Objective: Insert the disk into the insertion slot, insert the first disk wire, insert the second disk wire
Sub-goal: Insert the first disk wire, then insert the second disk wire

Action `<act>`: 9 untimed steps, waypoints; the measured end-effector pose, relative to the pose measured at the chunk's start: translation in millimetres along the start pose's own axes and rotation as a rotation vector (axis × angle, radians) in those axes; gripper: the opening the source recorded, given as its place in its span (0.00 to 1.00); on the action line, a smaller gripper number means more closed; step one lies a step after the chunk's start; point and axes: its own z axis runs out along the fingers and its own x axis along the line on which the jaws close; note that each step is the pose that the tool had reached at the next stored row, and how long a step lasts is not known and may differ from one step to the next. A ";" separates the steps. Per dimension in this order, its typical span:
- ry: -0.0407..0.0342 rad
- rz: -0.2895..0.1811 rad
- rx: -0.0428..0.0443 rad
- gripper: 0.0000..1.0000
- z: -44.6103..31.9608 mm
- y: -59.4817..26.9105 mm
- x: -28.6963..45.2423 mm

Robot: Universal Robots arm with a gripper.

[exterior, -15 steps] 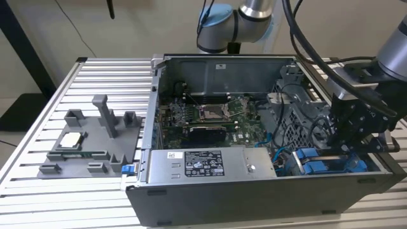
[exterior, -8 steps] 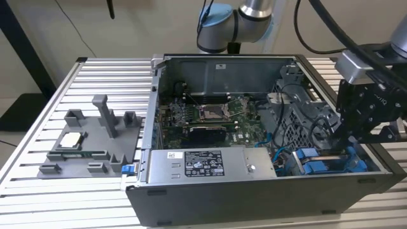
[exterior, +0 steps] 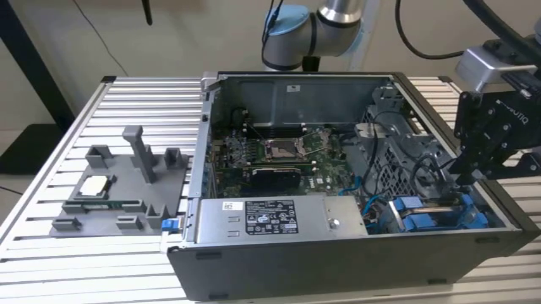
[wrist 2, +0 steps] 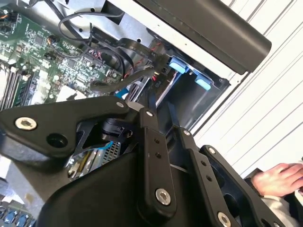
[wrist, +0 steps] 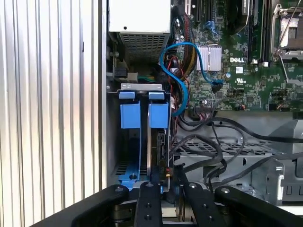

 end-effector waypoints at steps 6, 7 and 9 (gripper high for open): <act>0.0001 0.000 0.0000 0.26 -0.4 0.0 0.0; 0.0001 0.000 0.0000 0.26 -0.5 0.0 0.0; 0.0001 0.000 0.0000 0.26 -0.6 0.0 0.0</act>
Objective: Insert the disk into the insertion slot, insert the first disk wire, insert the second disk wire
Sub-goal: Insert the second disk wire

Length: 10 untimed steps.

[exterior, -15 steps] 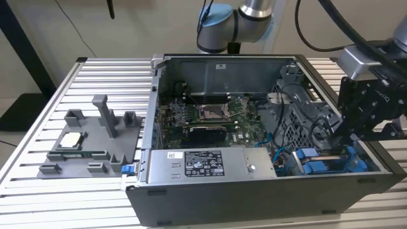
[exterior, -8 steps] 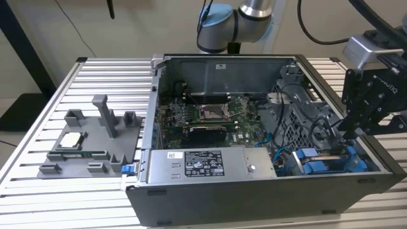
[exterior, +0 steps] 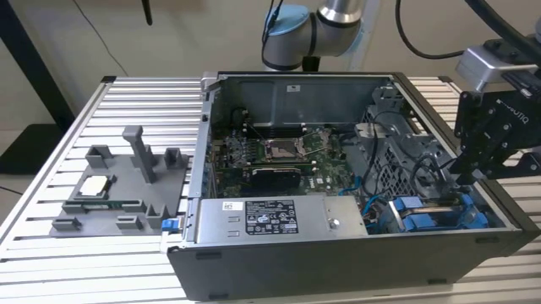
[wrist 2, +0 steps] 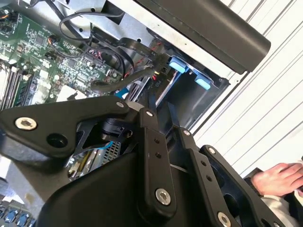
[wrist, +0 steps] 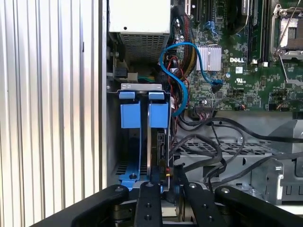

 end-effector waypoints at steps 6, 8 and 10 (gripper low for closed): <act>0.0002 0.000 0.0000 0.26 -0.1 -4.6 0.0; 0.0001 0.000 0.0000 0.26 -0.1 -7.0 0.0; 0.0001 0.000 0.0000 0.26 -0.1 -9.8 -0.1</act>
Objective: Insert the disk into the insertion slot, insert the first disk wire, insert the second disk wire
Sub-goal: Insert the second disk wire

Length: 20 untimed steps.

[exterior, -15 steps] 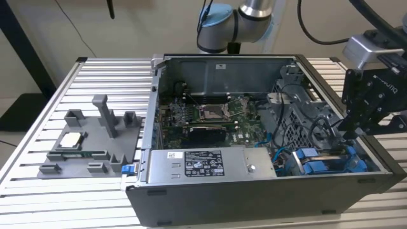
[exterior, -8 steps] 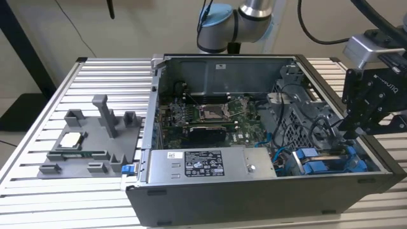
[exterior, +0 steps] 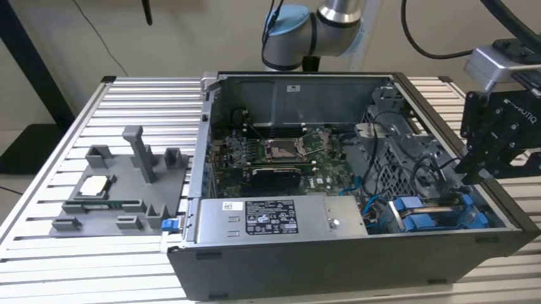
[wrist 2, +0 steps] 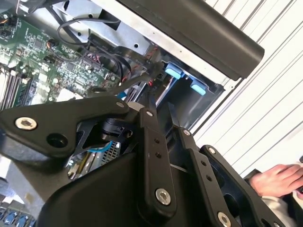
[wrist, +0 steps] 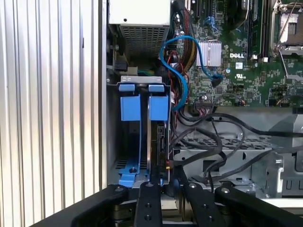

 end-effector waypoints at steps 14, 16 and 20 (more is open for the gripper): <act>0.0000 0.000 -0.0040 0.26 -7.8 -8.3 -1.0; -0.0003 0.000 -0.0043 0.26 -7.7 -8.4 -1.4; -0.0079 0.000 -0.0047 0.26 -6.6 -11.6 -2.8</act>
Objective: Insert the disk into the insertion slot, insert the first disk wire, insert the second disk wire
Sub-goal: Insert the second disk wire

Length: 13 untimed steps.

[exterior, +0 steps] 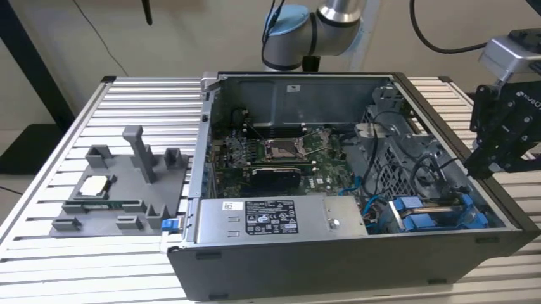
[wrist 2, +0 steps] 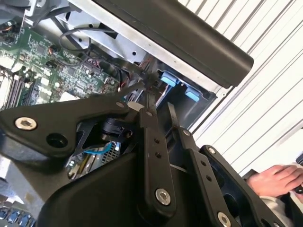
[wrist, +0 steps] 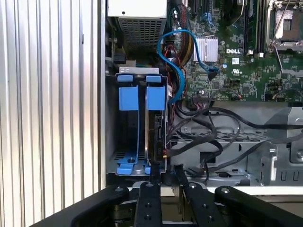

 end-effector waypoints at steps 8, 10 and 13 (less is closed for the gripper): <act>-0.0528 0.000 -0.0040 0.26 2.2 -9.6 -1.0; -0.0557 0.000 -0.0042 0.26 4.3 -11.6 -0.9; -0.0581 0.000 -0.0046 0.26 8.0 -13.7 -0.7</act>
